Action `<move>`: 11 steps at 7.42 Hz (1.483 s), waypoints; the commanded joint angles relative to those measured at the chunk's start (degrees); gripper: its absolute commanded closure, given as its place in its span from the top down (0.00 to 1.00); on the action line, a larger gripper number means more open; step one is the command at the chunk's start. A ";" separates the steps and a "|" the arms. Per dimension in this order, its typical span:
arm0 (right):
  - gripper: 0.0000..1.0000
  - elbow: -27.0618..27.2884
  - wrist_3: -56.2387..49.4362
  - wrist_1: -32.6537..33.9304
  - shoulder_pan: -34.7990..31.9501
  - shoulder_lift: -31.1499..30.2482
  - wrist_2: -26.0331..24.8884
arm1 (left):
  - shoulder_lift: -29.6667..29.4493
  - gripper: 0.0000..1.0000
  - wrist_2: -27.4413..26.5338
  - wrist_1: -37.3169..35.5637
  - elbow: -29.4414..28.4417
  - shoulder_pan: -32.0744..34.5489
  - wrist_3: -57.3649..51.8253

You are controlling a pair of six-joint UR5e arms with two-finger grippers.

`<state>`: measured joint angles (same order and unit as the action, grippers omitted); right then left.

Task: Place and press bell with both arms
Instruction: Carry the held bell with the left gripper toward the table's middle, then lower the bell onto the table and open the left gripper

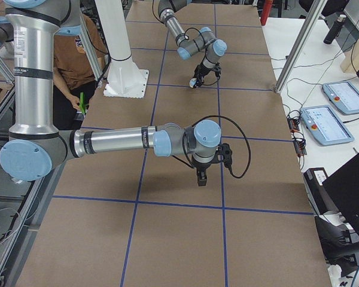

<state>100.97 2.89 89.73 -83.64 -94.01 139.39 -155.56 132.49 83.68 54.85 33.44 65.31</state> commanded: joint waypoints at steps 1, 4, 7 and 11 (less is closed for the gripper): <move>1.00 -0.16 -0.07 0.00 0.06 -0.04 0.00 | 0.08 0.07 -0.04 1.66 -0.89 -0.48 0.70; 1.00 -0.16 -0.07 0.00 0.32 0.05 0.00 | 0.17 0.41 -0.12 1.75 -0.80 -0.40 0.17; 1.00 -0.95 -0.16 -0.08 0.59 0.58 -0.09 | 0.26 0.77 -0.30 2.80 -0.80 -0.31 0.17; 1.00 -1.30 0.19 -3.31 0.59 1.37 -0.26 | 0.34 0.85 -0.21 1.84 1.12 2.40 0.26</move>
<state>99.93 2.80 88.63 -83.06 -92.93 139.21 -155.22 132.14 85.96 54.78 34.14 65.53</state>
